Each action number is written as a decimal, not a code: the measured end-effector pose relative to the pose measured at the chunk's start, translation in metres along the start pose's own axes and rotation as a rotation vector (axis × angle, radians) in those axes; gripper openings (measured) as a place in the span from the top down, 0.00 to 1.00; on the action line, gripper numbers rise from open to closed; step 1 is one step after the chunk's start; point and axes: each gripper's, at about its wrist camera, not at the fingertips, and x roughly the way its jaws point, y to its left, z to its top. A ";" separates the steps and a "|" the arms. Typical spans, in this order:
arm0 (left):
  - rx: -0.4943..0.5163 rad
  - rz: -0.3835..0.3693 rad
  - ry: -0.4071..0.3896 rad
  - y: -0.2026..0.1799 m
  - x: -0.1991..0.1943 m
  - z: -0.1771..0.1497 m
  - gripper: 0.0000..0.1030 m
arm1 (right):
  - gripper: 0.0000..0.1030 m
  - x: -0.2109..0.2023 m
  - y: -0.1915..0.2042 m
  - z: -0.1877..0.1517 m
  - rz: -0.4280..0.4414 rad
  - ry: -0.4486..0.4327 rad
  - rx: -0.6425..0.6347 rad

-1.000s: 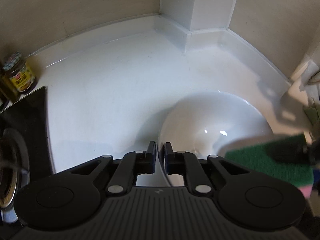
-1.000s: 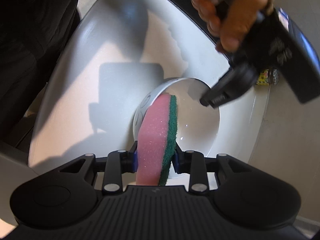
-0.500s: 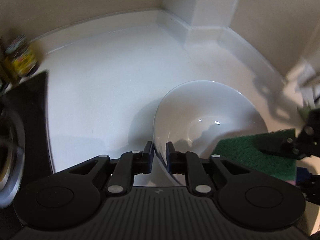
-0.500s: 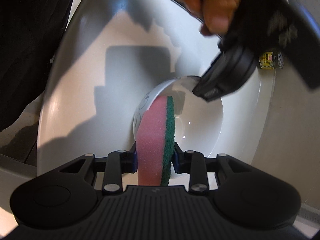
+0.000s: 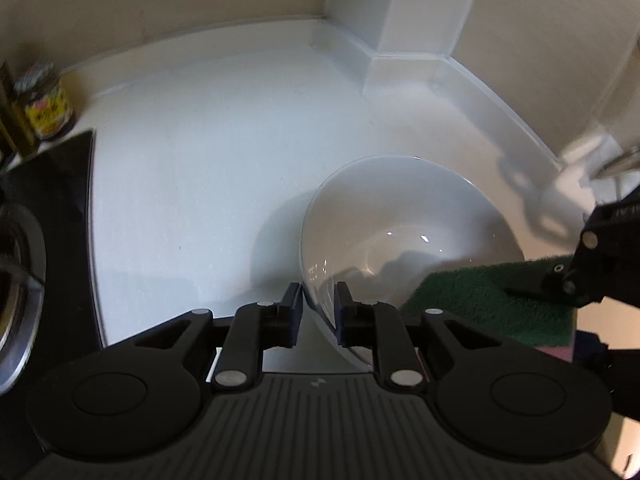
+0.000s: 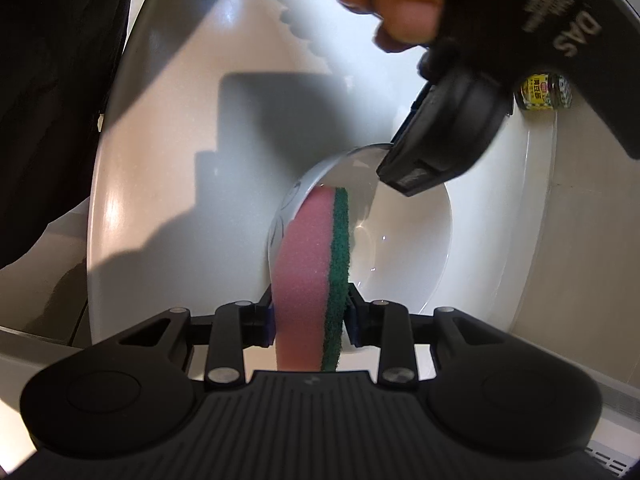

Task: Clean bowl
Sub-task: 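Rotate the bowl with the left gripper while the right gripper scrubs the inner wall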

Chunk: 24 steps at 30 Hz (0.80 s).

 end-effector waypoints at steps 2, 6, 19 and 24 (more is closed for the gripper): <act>0.067 -0.019 0.022 0.002 0.005 0.011 0.87 | 0.73 -0.005 0.002 0.002 0.006 -0.002 -0.003; 0.165 -0.046 0.057 0.003 0.015 0.029 0.87 | 0.73 -0.011 0.005 0.004 0.002 0.004 0.002; 0.031 0.024 0.023 0.000 0.009 0.011 0.82 | 0.72 -0.014 -0.006 -0.012 0.034 0.007 0.031; -0.033 0.063 0.006 -0.002 0.005 0.001 0.88 | 0.72 -0.023 0.005 -0.017 0.018 -0.038 -0.103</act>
